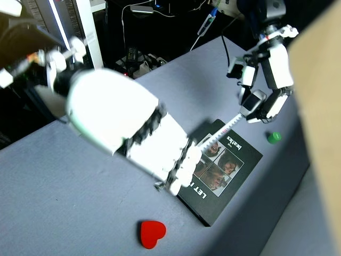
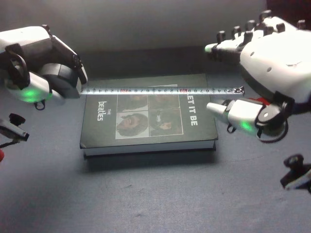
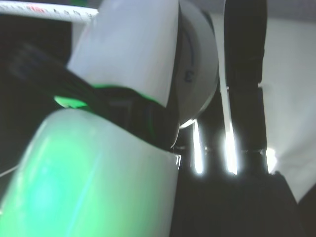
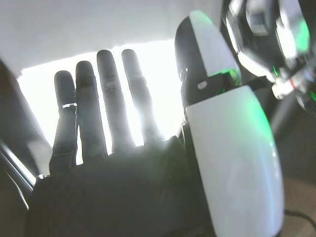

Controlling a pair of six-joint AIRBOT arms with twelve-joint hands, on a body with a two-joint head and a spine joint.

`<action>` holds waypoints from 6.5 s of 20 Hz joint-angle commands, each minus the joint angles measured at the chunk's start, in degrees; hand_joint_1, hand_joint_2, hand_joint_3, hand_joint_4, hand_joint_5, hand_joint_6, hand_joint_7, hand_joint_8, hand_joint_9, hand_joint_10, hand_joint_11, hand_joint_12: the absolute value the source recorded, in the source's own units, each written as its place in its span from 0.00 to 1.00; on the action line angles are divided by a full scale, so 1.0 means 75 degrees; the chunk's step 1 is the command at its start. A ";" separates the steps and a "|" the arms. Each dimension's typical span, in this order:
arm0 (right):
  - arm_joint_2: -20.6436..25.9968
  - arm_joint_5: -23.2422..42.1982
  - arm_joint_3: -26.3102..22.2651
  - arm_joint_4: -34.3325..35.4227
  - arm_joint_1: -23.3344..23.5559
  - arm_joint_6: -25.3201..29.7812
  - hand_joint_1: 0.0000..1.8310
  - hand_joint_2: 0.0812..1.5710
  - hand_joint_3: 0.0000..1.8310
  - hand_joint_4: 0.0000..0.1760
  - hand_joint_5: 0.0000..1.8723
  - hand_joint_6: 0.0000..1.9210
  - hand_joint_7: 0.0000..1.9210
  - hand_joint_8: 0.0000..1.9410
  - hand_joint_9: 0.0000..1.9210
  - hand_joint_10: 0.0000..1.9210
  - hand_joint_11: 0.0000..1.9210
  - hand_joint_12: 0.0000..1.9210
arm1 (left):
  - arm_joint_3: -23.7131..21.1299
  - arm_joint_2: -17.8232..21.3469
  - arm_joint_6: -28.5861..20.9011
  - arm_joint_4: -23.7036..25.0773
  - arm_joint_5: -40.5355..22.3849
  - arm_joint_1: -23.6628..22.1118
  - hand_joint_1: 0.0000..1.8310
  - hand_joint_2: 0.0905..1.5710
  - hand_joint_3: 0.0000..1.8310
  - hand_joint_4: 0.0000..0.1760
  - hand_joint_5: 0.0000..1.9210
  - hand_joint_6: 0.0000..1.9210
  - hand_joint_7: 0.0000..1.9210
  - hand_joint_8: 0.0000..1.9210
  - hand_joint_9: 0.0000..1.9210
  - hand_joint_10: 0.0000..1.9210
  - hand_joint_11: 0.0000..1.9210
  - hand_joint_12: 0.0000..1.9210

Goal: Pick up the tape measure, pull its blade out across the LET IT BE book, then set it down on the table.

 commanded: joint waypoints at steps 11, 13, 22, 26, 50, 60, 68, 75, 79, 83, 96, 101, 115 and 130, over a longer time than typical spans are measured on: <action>0.0170 -0.0371 -0.0230 -0.1005 -0.0630 0.1769 0.25 0.75 0.00 0.00 0.19 0.00 0.19 0.00 0.15 0.00 0.00 0.44 | 0.0879 -0.0779 -0.0465 0.0140 -0.0110 0.0563 0.75 0.69 0.00 0.00 0.50 0.45 0.47 0.52 0.53 0.61 0.56 0.47; 0.0212 -0.0253 -0.0232 -0.1045 -0.0695 0.1894 0.21 0.75 0.01 0.00 0.18 0.00 0.18 0.00 0.14 0.00 0.00 0.44 | 0.1013 -0.0881 -0.0465 0.0212 0.0004 0.0656 0.75 0.69 0.00 0.00 0.50 0.45 0.47 0.52 0.53 0.61 0.56 0.47; 0.0185 -0.0642 -0.0687 -0.1177 -0.0931 0.1961 0.01 0.75 0.00 0.36 0.10 0.00 0.11 0.00 0.08 0.00 0.00 0.34 | 0.1303 -0.1057 -0.0676 0.0403 -0.0084 0.0953 0.75 0.69 0.00 0.00 0.50 0.44 0.47 0.53 0.52 0.62 0.55 0.46; 0.0176 -0.0696 -0.0684 -0.1163 -0.1144 0.1900 0.00 0.72 0.00 0.31 0.05 0.00 0.04 0.00 0.03 0.00 0.00 0.24 | 0.1429 -0.1103 -0.0931 0.0403 -0.0107 0.1080 0.75 0.69 0.00 0.00 0.51 0.44 0.47 0.53 0.52 0.62 0.55 0.46; 0.0313 -0.1001 -0.0827 -0.1081 -0.1488 0.1053 0.00 0.71 0.00 0.16 0.04 0.00 0.04 0.00 0.03 0.00 0.00 0.23 | 0.1515 -0.1112 -0.1075 0.0427 0.0134 0.1385 0.75 0.68 0.00 0.00 0.51 0.44 0.47 0.52 0.53 0.60 0.56 0.45; 0.0308 -0.1127 -0.0897 -0.1157 -0.1590 0.0831 0.00 0.71 0.00 0.15 0.05 0.00 0.04 0.00 0.04 0.00 0.00 0.28 | 0.1458 -0.1053 -0.1109 0.0427 0.0194 0.1394 0.75 0.69 0.00 0.00 0.51 0.45 0.47 0.52 0.53 0.60 0.55 0.45; 0.0308 -0.1150 -0.0897 -0.1215 -0.1617 0.0836 0.00 0.71 0.00 0.12 0.05 0.00 0.06 0.00 0.05 0.00 0.00 0.29 | 0.0747 -0.0521 -0.1085 0.0428 0.0223 0.0841 0.75 0.69 0.00 0.00 0.50 0.46 0.47 0.52 0.53 0.61 0.56 0.46; 0.0295 -0.1194 -0.0897 -0.1470 -0.1657 0.0970 0.00 0.71 0.00 0.12 0.04 0.00 0.04 0.00 0.03 0.00 0.00 0.22 | -0.0610 0.0542 -0.1091 0.0292 0.0004 0.0814 0.75 0.69 0.00 0.00 0.51 0.45 0.47 0.53 0.53 0.61 0.56 0.45; 0.0295 -0.1194 -0.0897 -0.1486 -0.1672 0.0975 0.00 0.71 0.00 0.12 0.04 0.00 0.04 0.00 0.03 0.00 0.00 0.22 | -0.1347 0.1156 -0.1087 0.0294 0.0002 0.1088 0.75 0.69 0.00 0.00 0.52 0.43 0.47 0.53 0.53 0.61 0.56 0.45; 0.0297 -0.1178 -0.0896 -0.1484 -0.1692 0.0958 0.00 0.71 0.00 0.11 0.05 0.00 0.06 0.00 0.05 0.00 0.00 0.26 | -0.1666 0.1296 -0.1083 0.0370 0.0009 0.1373 0.75 0.68 0.00 0.00 0.52 0.43 0.47 0.53 0.53 0.61 0.56 0.45; 0.0297 -0.1139 -0.0896 -0.1484 -0.1697 0.0959 0.00 0.71 0.00 0.10 0.05 0.00 0.06 0.00 0.05 0.00 0.00 0.27 | -0.1771 0.0749 -0.2993 0.1978 -0.0761 0.2558 0.75 0.68 0.00 0.00 0.51 0.43 0.48 0.52 0.53 0.60 0.56 0.45; 0.0297 -0.1124 -0.0895 -0.1484 -0.1701 0.0960 0.00 0.71 0.00 0.10 0.05 0.00 0.06 0.00 0.05 0.00 0.00 0.26 | -0.1658 0.0532 -0.3819 0.2703 -0.1057 0.2957 0.75 0.68 0.00 0.00 0.51 0.43 0.47 0.52 0.53 0.60 0.56 0.44; 0.0299 -0.1063 -0.0894 -0.1483 -0.1725 0.0961 0.00 0.71 0.00 0.09 0.05 0.00 0.06 0.00 0.05 0.00 0.00 0.26 | -0.1728 0.0298 -0.4404 0.2725 -0.1919 0.3444 0.64 0.74 0.00 0.04 0.46 0.61 0.40 0.66 0.43 0.29 0.36 0.53; 0.0299 -0.1056 -0.0894 -0.1483 -0.1723 0.0963 0.00 0.71 0.00 0.07 0.04 0.00 0.05 0.00 0.04 0.00 0.00 0.22 | -0.1801 0.0445 -0.4416 0.2713 -0.2189 0.3417 0.34 0.66 0.00 0.00 0.39 0.00 0.35 0.00 0.36 0.03 0.20 0.46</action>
